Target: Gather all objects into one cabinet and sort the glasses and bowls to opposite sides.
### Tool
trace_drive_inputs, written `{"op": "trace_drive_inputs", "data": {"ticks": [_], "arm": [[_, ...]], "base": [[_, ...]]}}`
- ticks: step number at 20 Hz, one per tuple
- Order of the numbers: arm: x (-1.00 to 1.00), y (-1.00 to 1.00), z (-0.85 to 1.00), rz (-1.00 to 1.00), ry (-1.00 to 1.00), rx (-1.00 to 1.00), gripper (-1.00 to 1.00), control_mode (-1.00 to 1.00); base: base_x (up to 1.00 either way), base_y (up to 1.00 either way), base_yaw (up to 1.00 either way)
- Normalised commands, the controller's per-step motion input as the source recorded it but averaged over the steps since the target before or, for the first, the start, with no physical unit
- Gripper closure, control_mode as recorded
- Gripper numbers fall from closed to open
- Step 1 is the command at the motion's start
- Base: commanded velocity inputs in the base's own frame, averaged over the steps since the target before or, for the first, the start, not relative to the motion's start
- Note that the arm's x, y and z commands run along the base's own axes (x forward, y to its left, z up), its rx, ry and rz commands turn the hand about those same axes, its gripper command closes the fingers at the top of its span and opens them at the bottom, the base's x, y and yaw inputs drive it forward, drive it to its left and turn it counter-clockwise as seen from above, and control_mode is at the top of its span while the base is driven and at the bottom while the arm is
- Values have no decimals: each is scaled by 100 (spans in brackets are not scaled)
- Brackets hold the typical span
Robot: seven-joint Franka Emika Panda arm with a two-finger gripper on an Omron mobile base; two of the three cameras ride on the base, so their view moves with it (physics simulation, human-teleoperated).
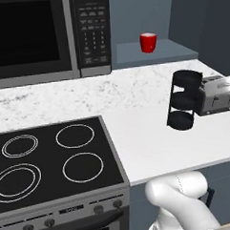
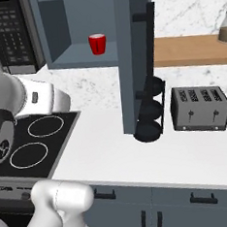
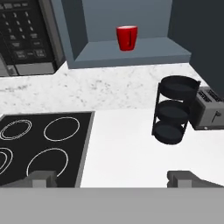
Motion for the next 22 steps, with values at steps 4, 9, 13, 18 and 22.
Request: {"op": "trace_drive_inputs", "data": {"ticks": [4, 9, 13, 18, 22], "arm": [[66, 5, 32, 0, -1, 0, -100, -100], [85, 0, 14, 0, -2, 0, -100, -100], [83, 0, 8, 0, 0, 0, -100, -100], [70, 0, 1, 4, 1, 0, -100, -100], [41, 0, 0, 8, 6, -2, -100, -100]], "base": [[0, 0, 0], [0, 0, 0], [0, 0, 0], [0, 0, 0], [0, 0, 0]]}}
